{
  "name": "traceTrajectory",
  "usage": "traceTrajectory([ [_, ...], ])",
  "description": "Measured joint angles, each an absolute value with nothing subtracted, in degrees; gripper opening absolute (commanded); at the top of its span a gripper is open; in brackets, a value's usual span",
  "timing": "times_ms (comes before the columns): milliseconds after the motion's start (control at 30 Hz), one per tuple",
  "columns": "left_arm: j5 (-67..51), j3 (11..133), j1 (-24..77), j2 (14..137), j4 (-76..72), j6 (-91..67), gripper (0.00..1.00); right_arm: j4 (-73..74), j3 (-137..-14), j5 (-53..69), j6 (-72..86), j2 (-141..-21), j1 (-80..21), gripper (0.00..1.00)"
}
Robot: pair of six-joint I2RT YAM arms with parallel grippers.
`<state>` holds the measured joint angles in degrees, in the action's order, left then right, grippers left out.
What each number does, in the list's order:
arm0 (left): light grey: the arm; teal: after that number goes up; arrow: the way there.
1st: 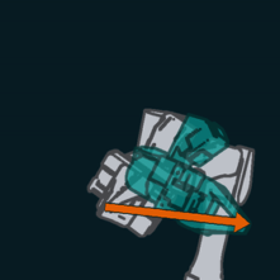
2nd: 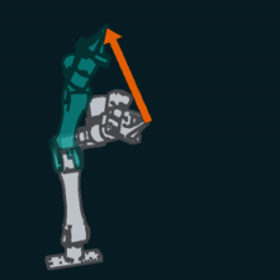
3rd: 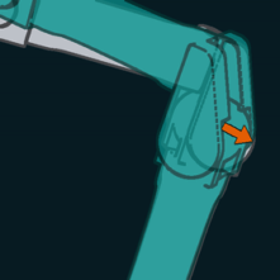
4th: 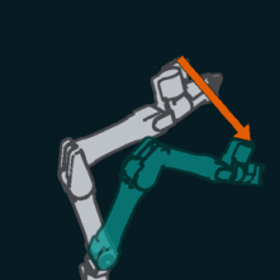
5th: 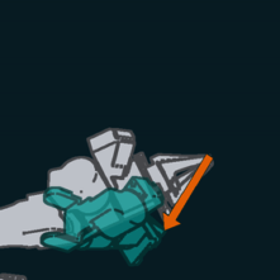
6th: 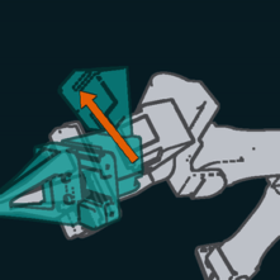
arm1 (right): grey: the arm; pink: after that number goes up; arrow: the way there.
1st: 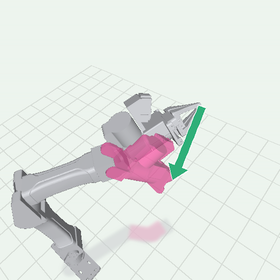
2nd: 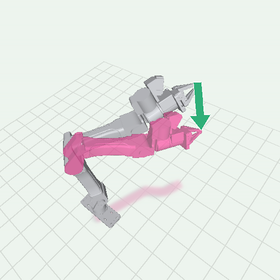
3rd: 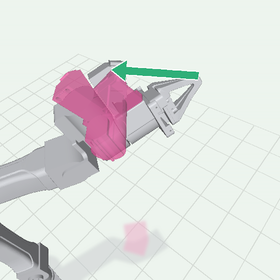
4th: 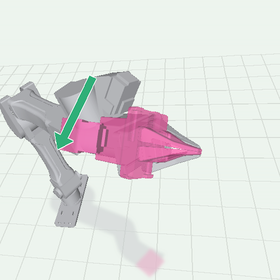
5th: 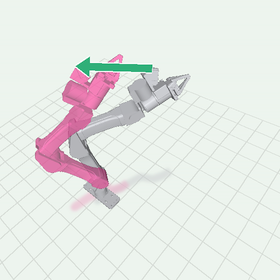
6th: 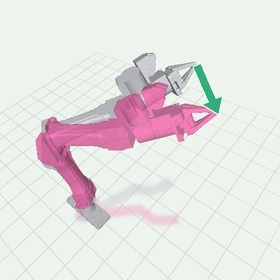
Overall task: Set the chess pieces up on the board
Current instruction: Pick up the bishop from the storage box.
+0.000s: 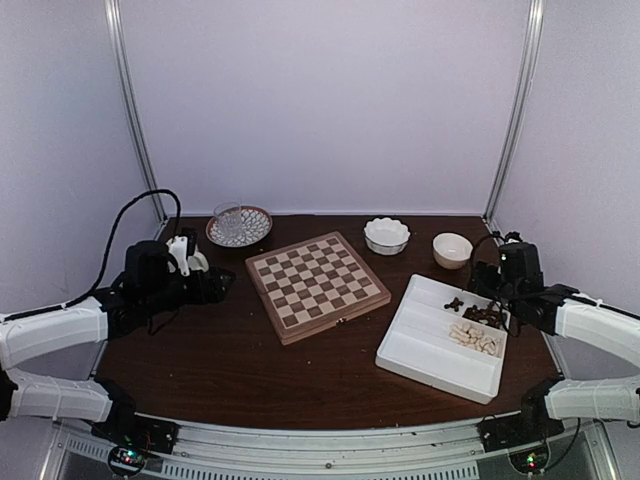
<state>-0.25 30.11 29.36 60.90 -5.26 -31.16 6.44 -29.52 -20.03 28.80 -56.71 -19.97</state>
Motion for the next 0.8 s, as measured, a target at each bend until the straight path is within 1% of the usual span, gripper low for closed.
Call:
traceTrajectory([
  [200, 1.1, 27.6, 29.4, 56.3, -5.9, -31.2, 0.98, 7.5, -29.6, -21.1, 29.4, -58.1, -20.0, 0.92],
  [267, 1.8, 25.4, 29.4, 54.1, -6.5, -31.2, 0.98, 7.9, -29.7, -21.3, 30.0, -58.9, -20.0, 0.86],
  [367, 2.8, 21.7, 29.4, 50.7, -8.0, -31.1, 0.98, 9.3, -30.9, -21.3, 31.0, -61.6, -19.8, 0.81],
  [500, 4.2, 18.8, 29.4, 48.9, -9.8, -31.1, 0.98, 12.0, -33.5, -20.9, 32.5, -66.4, -18.3, 0.79],
  [567, 4.8, 18.4, 29.4, 48.8, -10.3, -31.1, 0.98, 13.6, -34.6, -20.8, 33.3, -67.9, -17.2, 0.75],
  [733, 5.4, 18.3, 29.4, 48.7, -11.7, -31.0, 0.98, 16.0, -35.4, -20.5, 35.0, -69.3, -15.9, 0.57],
  [800, 5.4, 18.2, 29.4, 48.7, -12.3, -31.0, 0.98, 16.7, -35.4, -20.3, 35.5, -69.6, -15.6, 0.52],
])
